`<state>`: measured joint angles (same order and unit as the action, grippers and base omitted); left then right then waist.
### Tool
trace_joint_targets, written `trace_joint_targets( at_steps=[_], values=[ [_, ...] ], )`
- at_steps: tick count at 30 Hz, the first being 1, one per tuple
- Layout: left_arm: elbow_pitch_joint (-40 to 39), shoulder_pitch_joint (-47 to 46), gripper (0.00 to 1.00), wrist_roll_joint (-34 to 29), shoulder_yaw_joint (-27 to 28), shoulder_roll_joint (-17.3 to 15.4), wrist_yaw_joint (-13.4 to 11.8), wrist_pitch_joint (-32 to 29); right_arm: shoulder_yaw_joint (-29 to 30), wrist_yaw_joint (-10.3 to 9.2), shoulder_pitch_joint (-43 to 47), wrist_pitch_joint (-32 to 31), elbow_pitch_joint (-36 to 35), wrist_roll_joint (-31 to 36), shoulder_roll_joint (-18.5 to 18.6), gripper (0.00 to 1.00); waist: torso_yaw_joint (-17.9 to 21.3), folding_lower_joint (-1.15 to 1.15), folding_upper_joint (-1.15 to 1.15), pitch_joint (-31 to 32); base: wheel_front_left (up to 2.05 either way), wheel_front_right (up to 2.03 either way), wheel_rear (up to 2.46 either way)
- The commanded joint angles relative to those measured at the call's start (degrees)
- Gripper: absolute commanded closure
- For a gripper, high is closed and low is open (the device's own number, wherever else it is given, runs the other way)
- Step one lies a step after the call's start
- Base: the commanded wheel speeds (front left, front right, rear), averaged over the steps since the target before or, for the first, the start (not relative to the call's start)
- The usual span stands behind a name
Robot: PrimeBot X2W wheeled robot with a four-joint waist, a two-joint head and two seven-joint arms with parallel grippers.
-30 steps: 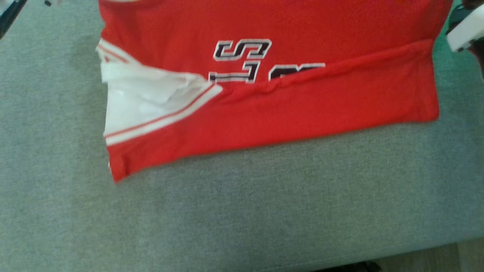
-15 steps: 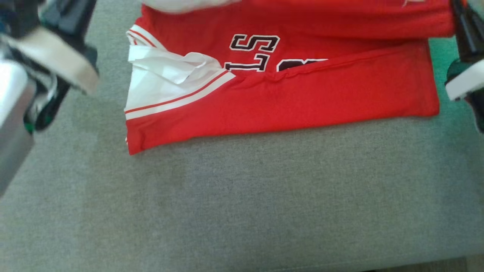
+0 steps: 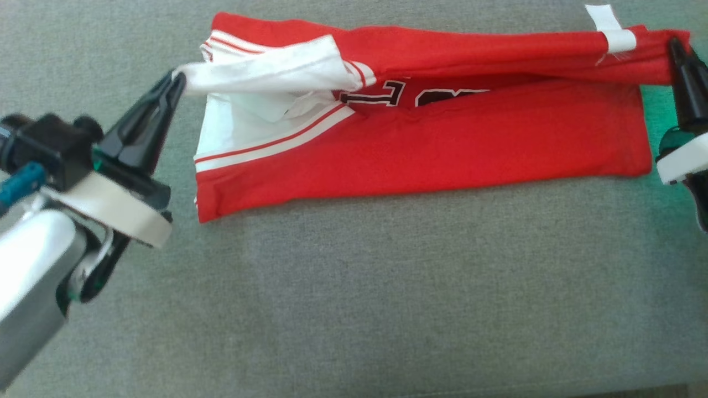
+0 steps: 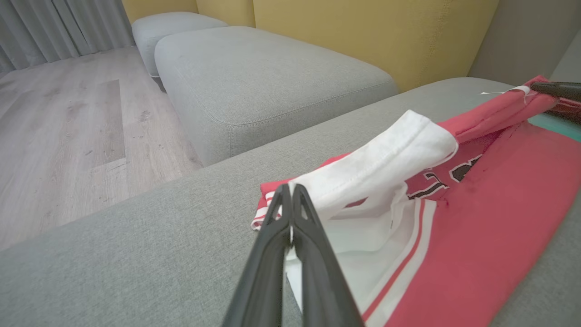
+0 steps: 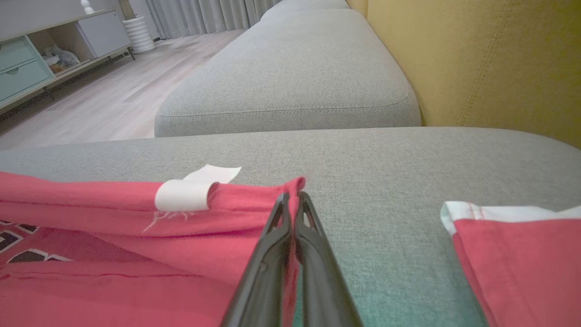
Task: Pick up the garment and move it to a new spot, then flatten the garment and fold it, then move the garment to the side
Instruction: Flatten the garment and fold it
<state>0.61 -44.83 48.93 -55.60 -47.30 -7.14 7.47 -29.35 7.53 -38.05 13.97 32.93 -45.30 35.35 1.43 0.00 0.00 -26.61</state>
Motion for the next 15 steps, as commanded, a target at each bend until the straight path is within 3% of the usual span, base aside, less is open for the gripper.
trace_joint_targets(
  at_steps=[1,4,5,6,7,8,9,15],
  values=[
    [-2.4,-0.1,1.0,0.0,2.7,-3.5,-1.3,1.0,1.3,-0.04,2.7,0.9,-1.1,0.6,1.1,1.0,-0.2,0.0,0.0,0.0,0.0,0.0,0.0],
    [-3.5,1.4,1.0,-0.1,2.3,-3.4,-2.3,1.6,2.6,-0.04,4.1,0.9,-1.2,1.0,0.4,1.0,-0.4,0.0,0.0,0.1,0.0,0.0,0.0],
    [-3.8,2.1,0.87,0.0,2.1,-3.3,-2.7,1.8,3.2,-0.04,4.8,1.0,-1.2,1.1,0.0,0.81,-0.5,0.0,0.0,0.1,0.0,0.0,0.0],
    [-3.8,2.8,0.8,0.3,1.9,-3.0,-2.9,2.1,3.6,-0.04,5.5,1.0,-1.2,1.1,-0.3,0.54,-0.6,0.0,0.0,0.2,0.0,0.0,0.0],
    [-3.6,3.4,0.71,0.5,1.7,-2.7,-3.1,2.3,4.3,-0.04,6.2,1.0,-1.3,1.2,-0.6,0.0,-0.7,0.0,0.0,0.2,0.0,0.0,0.0],
    [-3.2,3.8,0.54,0.3,1.4,-2.3,-3.2,2.6,5.5,-0.04,6.9,1.0,-1.5,1.3,-0.9,0.0,-0.9,0.0,0.0,0.3,0.0,0.0,0.0],
    [-2.7,4.2,0.0,0.4,1.2,-1.7,-3.3,3.0,6.7,-0.04,7.8,1.0,-1.9,1.5,-1.2,0.0,-1.0,0.0,0.0,0.4,0.0,0.0,0.0],
    [0.9,7.4,0.0,-0.4,2.5,4.0,-6.1,6.8,15.6,-0.04,16.6,1.0,-7.0,5.4,-4.0,0.0,-1.8,0.0,0.0,2.5,0.0,0.0,0.0]
  ],
)
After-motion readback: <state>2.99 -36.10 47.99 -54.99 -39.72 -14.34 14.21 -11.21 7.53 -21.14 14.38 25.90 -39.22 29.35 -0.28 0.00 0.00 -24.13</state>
